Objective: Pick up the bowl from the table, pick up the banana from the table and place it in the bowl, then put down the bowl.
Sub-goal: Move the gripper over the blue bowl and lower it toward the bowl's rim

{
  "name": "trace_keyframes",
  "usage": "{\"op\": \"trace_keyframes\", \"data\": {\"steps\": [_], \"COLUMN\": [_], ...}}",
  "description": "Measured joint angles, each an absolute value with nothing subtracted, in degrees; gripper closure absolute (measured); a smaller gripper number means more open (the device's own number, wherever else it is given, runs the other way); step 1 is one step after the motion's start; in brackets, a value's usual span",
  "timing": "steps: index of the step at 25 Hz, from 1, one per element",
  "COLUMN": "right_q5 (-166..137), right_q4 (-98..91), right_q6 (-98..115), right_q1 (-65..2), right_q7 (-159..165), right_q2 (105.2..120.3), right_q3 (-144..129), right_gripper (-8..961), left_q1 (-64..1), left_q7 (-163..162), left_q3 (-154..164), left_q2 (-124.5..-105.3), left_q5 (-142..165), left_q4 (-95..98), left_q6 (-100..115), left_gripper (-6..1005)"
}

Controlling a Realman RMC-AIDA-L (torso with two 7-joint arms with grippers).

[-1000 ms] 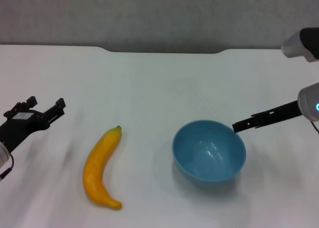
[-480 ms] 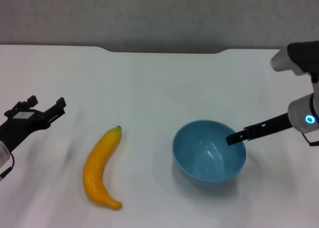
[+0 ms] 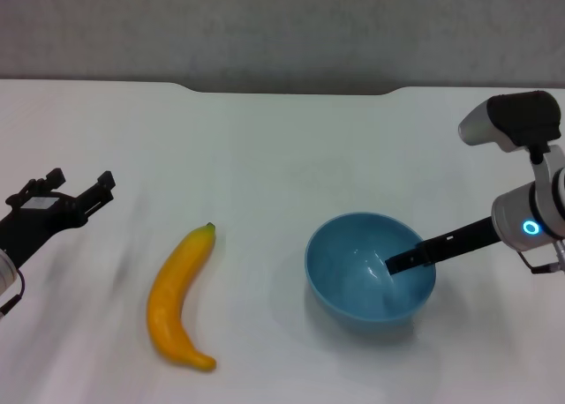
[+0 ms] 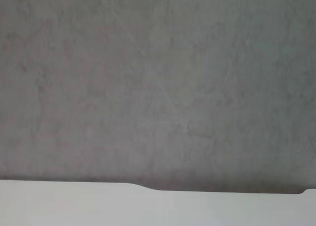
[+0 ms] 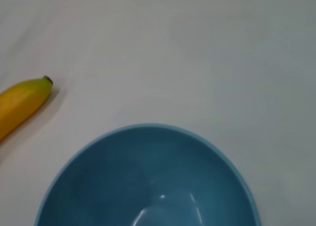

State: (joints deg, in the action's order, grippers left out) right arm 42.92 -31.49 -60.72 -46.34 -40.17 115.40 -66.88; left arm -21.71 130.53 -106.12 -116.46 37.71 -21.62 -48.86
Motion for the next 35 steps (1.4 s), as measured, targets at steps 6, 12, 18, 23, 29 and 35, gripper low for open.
{"op": "trace_keyframes", "data": {"steps": [6,12,18,23,29,35], "right_q5": [42.8,42.9,42.9,42.9,42.9,43.0], "right_q4": [-29.9,-29.3,-29.3,-29.3,-29.2,-28.2], "right_q6": [-59.7,-58.5,-57.9,-57.1,-55.2,-53.5], "right_q1": [-46.9,-46.9,-46.9,-46.7,-46.5,-46.4], "right_q7": [-40.0,-40.1,-40.1,-40.0,-40.0,-39.9], "right_q2": [115.39,115.38,115.51,115.5,115.55,115.64], "right_q3": [-67.4,-67.6,-68.7,-69.1,-71.0,-71.2], "right_gripper": [76,77,199,380,651,826], "left_q1": [-21.7,-21.7,-21.7,-21.7,-21.7,-21.6], "left_q7": [130.5,130.5,130.5,130.5,130.4,130.4], "left_q3": [-106.1,-106.1,-106.1,-106.1,-106.1,-106.1], "left_q2": [-116.46,-116.46,-116.45,-116.46,-116.45,-116.45], "left_q5": [37.7,37.7,37.7,37.7,37.7,37.7], "left_q4": [-21.6,-21.6,-21.6,-21.6,-21.6,-21.6], "left_q6": [-48.9,-48.9,-48.9,-48.8,-48.8,-48.6], "left_gripper": [117,117,117,117,118,118]}}
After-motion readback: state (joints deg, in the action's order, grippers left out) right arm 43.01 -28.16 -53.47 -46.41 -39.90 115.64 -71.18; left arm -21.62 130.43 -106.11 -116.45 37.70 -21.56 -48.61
